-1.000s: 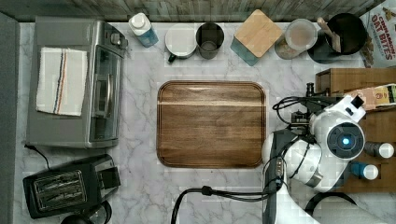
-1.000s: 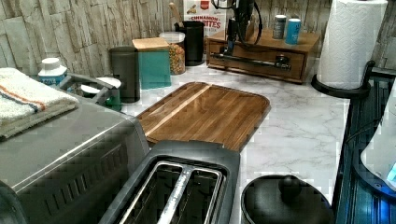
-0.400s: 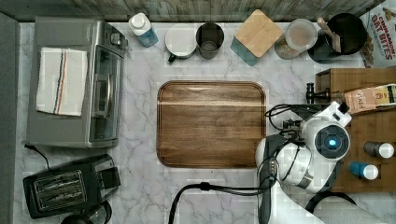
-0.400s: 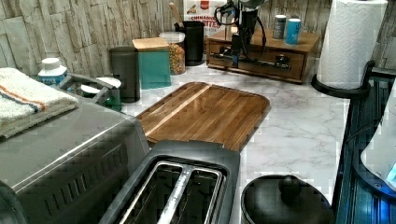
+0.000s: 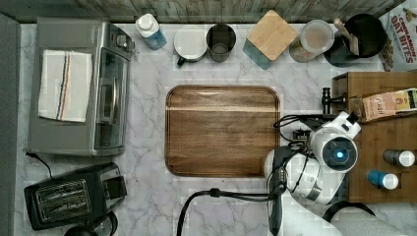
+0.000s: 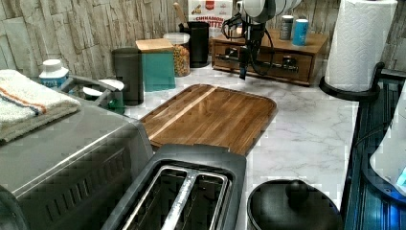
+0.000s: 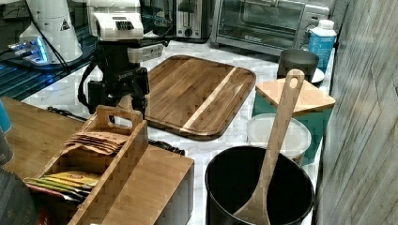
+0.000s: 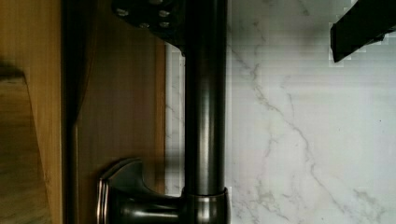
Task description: Open the drawer.
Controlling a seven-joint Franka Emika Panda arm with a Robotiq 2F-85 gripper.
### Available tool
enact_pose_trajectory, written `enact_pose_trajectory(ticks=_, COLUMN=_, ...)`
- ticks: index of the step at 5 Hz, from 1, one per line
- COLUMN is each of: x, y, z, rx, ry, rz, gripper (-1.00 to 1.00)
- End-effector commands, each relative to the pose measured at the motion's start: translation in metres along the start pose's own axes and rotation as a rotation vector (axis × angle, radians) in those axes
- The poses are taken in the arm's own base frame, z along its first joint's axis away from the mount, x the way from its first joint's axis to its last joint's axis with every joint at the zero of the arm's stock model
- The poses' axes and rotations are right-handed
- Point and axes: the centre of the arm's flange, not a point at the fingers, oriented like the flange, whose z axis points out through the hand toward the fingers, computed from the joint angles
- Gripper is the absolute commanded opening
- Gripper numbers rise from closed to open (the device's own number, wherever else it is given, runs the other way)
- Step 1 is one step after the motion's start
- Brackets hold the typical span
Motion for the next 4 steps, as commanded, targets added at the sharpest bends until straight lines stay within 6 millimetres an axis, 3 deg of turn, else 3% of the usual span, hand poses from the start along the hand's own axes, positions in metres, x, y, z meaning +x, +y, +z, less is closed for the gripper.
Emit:
enact_pose_trajectory(ticks=1, x=-0.003, y=0.022, z=0.011, rx=0.043, ry=-0.081, rz=-0.006, gripper=1.0)
enact_pose_trajectory(ticks=2, x=-0.004, y=0.025, z=0.022, rx=0.118, ry=-0.053, rz=-0.055, gripper=1.0)
enact_pose_trajectory(ticks=3, x=-0.007, y=0.003, z=0.015, rx=0.188, ry=-0.069, rz=-0.002, gripper=1.0)
enact_pose_trajectory(ticks=4, x=-0.008, y=-0.034, z=0.004, rx=0.21, ry=-0.05, rz=0.037, gripper=1.0)
